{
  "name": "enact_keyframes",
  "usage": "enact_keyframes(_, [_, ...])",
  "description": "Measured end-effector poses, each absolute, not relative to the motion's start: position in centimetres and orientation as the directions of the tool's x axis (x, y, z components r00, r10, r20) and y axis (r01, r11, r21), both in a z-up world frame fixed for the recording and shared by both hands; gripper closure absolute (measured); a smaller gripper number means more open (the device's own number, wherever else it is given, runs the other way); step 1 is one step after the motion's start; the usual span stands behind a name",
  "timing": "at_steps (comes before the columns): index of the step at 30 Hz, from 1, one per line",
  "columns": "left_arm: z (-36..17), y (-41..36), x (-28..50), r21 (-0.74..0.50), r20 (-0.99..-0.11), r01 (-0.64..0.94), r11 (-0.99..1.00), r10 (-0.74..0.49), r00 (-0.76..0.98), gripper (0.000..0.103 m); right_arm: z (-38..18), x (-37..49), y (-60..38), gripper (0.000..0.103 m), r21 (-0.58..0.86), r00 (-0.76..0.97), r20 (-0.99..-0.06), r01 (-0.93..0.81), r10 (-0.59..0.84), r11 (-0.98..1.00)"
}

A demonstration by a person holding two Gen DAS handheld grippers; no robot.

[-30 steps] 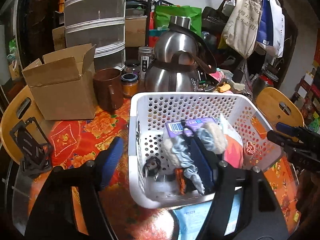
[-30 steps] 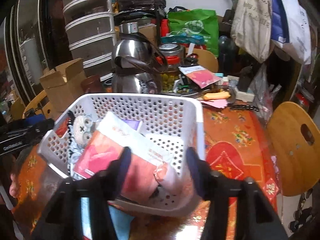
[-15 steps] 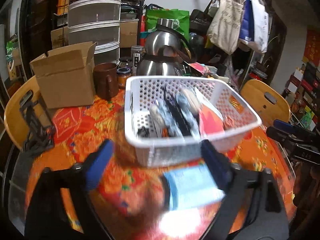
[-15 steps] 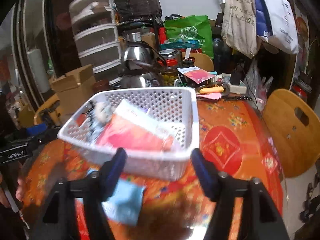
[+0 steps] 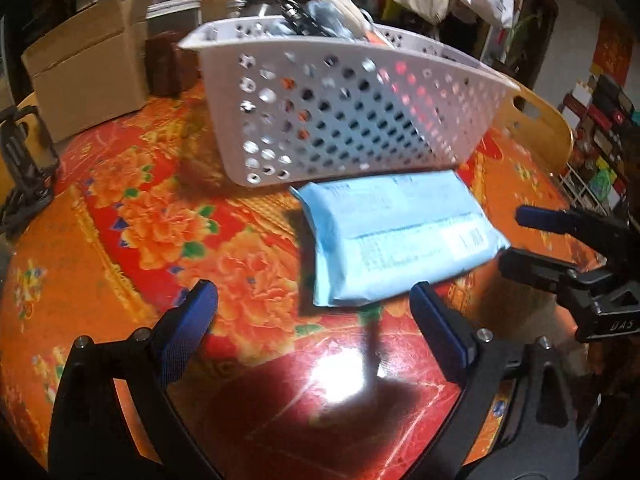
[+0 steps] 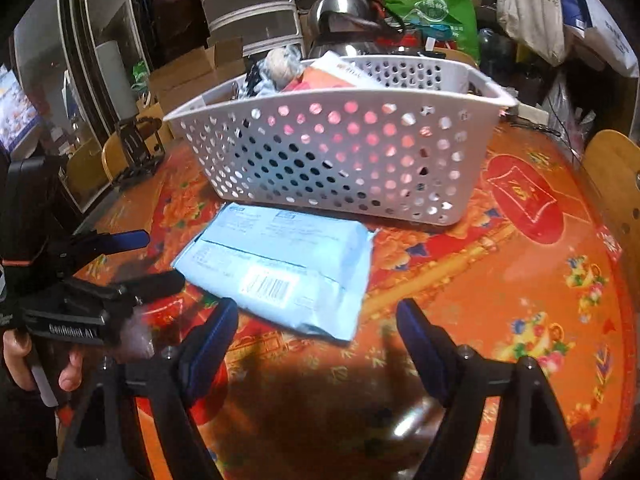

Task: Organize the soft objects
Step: 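Move the right tool back to the light-blue wipes pack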

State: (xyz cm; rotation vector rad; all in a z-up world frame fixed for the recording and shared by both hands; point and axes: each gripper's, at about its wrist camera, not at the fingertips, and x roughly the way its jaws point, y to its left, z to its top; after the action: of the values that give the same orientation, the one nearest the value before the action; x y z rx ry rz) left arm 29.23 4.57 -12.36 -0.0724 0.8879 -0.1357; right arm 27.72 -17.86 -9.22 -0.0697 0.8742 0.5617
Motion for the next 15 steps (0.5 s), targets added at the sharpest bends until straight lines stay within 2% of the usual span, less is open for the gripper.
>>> enact_keyframes(6, [-13.4,2.7,30.0,-0.103,-0.776,0.143,0.984,-0.169,0.608,0.008,-10.7,28.2,-16.8,0.035,0.172,0.466,-0.767,-0.512,0.440,0.842])
enact_keyframes(10, [-13.8,2.2,30.7,-0.112,-0.780,0.153,0.982,-0.182,0.599,0.011,-11.2,28.4,-16.4,0.037,0.149,0.473,-0.770,-0.518,0.427,0.842])
enact_keyframes(13, [-13.7,2.3,31.2,-0.133,-0.778,0.166,0.977,-0.207,0.594,0.022,-11.3,28.6,-16.3,0.042,0.146,0.474,-0.769,-0.524,0.429,0.839])
enact_keyframes(15, [-13.9,2.3,31.6,-0.146,-0.781,0.177,0.973,-0.223,0.583,0.030,-11.6,28.7,-16.2,0.048,0.142,0.470,-0.773,-0.527,0.426,0.838])
